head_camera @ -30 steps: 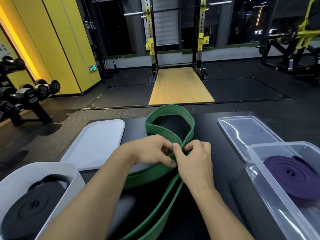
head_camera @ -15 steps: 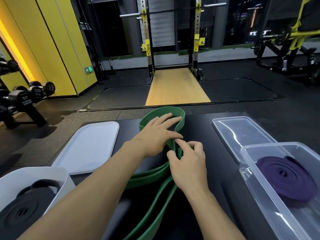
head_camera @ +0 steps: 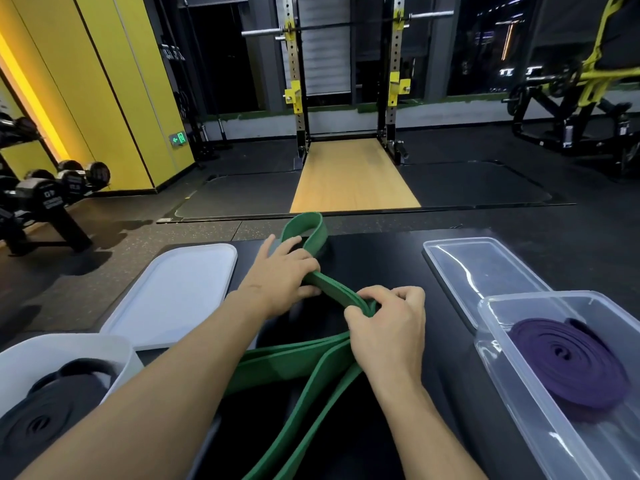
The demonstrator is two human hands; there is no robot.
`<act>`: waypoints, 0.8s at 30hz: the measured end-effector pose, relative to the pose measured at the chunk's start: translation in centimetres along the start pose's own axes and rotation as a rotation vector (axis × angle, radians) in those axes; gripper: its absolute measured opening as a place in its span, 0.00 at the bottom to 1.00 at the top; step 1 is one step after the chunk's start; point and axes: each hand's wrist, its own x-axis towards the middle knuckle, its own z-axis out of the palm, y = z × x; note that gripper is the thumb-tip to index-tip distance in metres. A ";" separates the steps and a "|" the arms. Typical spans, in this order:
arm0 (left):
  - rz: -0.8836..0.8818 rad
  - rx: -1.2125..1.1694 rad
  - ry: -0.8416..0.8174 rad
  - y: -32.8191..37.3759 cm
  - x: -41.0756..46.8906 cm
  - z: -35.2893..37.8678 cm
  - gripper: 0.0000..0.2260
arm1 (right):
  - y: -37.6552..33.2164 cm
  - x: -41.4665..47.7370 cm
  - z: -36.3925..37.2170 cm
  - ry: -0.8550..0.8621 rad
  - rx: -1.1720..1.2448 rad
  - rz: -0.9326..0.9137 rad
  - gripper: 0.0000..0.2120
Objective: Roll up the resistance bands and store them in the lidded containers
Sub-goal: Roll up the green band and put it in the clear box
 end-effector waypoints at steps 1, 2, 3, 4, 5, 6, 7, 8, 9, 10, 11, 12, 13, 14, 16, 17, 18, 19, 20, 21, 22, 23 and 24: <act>-0.020 0.030 0.020 -0.4 -0.2 0.1 0.15 | 0.0 0.0 0.0 0.008 -0.004 0.019 0.07; -0.039 0.054 0.039 -0.8 -0.4 0.0 0.14 | 0.0 0.1 -0.1 0.016 -0.013 0.034 0.08; -0.054 0.075 0.052 -1.2 -0.6 -0.3 0.14 | 0.0 0.1 0.0 0.024 -0.022 0.043 0.09; -0.054 0.102 0.067 -1.4 -0.8 -0.6 0.14 | -0.1 0.1 0.0 0.033 -0.028 0.045 0.10; -0.044 0.136 0.093 -1.5 -0.8 -0.9 0.16 | -0.1 0.1 0.0 0.040 -0.032 0.043 0.10; -0.031 0.167 0.142 -1.4 -0.7 -1.1 0.17 | -0.2 0.0 0.1 0.044 -0.036 0.040 0.10; -0.018 0.188 0.218 -1.0 -0.6 -1.3 0.18 | -0.2 0.0 0.1 0.048 -0.038 0.037 0.09; -0.009 0.193 0.300 -0.5 -0.5 -1.5 0.18 | -0.1 -0.1 0.2 0.056 -0.039 0.034 0.09; -0.004 0.181 0.370 0.3 -0.3 -1.6 0.18 | -0.1 -0.1 0.3 0.065 -0.033 0.030 0.10; -0.004 0.165 0.411 1.2 0.0 -1.7 0.18 | 0.0 0.0 0.3 0.077 -0.019 0.029 0.11; -0.011 0.150 0.416 2.1 0.3 -1.7 0.18 | 0.1 0.1 0.3 0.090 -0.003 0.032 0.12; -0.019 0.123 0.393 2.9 0.5 -1.7 0.18 | 0.1 0.1 0.3 0.100 0.002 0.039 0.14; -0.029 0.081 0.345 3.3 0.7 -1.6 0.18 | 0.2 0.2 0.4 0.110 -0.005 0.045 0.18; -0.037 0.019 0.265 3.4 0.7 -1.5 0.18 | 0.3 0.3 0.4 0.121 -0.015 0.047 0.21; -0.034 -0.086 0.050 2.4 0.6 -1.3 0.29 | 0.3 0.2 0.4 0.147 -0.026 0.033 0.24; -0.037 -0.099 -0.044 1.5 0.4 -1.3 0.36 | 0.2 0.1 0.5 0.156 -0.030 0.018 0.24; -0.053 -0.092 -0.104 0.5 0.4 -1.3 0.41 | 0.1 0.0 0.6 0.161 -0.036 0.001 0.22; -0.074 -0.076 -0.143 -0.6 0.3 -1.5 0.43 | 0.1 0.0 0.7 0.165 -0.047 -0.016 0.20; -0.094 -0.062 -0.173 -1.6 0.2 -1.6 0.44 | 0.1 -0.1 0.8 0.166 -0.069 -0.030 0.18; -0.103 -0.049 -0.208 -2.5 0.2 -1.9 0.45 | 0.2 -0.1 0.9 0.162 -0.092 -0.038 0.15; -0.102 -0.028 -0.256 -3.2 0.2 -2.2 0.47 | 0.3 -0.1 1.0 0.150 -0.109 -0.037 0.13; -0.094 -0.009 -0.317 -3.7 0.3 -2.4 0.49 | 0.3 0.0 0.9 0.132 -0.115 -0.030 0.11; -0.084 0.006 -0.387 -4.1 0.3 -2.7 0.51 | 0.3 0.0 0.9 0.112 -0.110 -0.019 0.09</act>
